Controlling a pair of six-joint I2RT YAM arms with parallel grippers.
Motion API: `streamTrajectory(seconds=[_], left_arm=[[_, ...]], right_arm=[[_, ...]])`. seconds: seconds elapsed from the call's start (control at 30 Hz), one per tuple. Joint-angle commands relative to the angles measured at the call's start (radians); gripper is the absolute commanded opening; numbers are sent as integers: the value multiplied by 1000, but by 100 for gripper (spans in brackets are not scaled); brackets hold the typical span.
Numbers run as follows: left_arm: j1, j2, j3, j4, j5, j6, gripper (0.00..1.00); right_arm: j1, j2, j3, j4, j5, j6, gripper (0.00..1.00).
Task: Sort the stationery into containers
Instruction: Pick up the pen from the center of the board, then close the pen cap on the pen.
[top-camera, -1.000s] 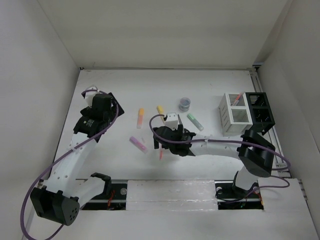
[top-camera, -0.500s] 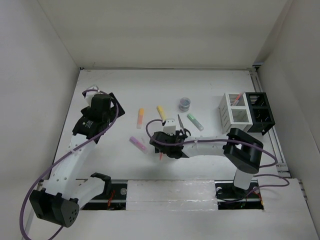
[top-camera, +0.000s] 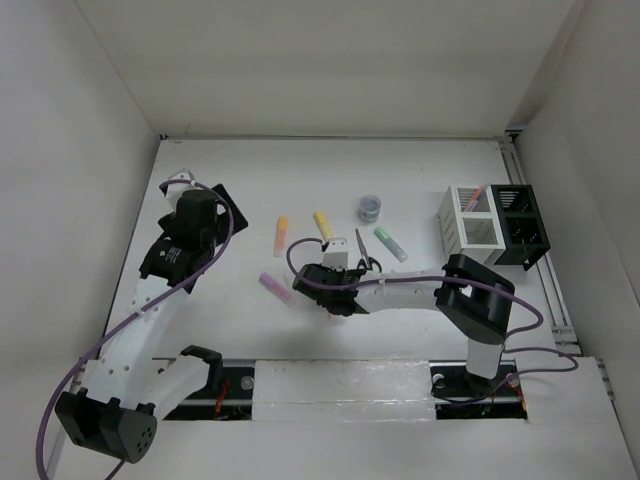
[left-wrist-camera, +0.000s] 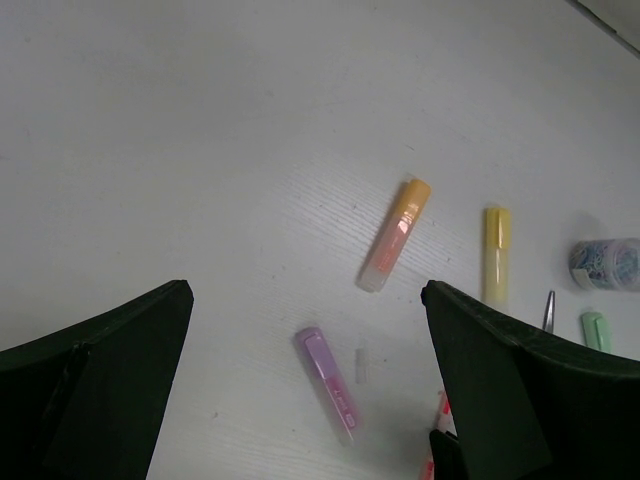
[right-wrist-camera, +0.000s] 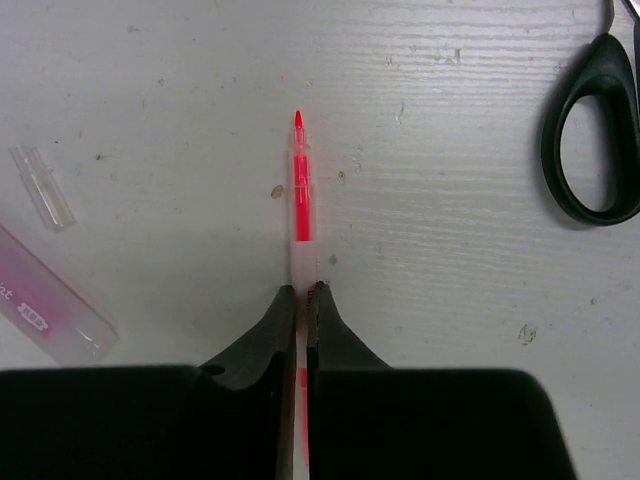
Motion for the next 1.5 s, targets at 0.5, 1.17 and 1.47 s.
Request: streamTrajectory(seconds=[0.5, 1.17, 1.47], left_arm=[[-193, 196, 28, 72, 121, -179, 100], [-430, 538, 14, 64, -33, -481, 94], [-439, 592, -7, 54, -51, -512, 76]], right_arm=[[-87, -442, -175, -37, 158, -133, 0], [-151, -784, -353, 90, 63, -393, 0], [-151, -834, -393, 124, 33, -393, 0]])
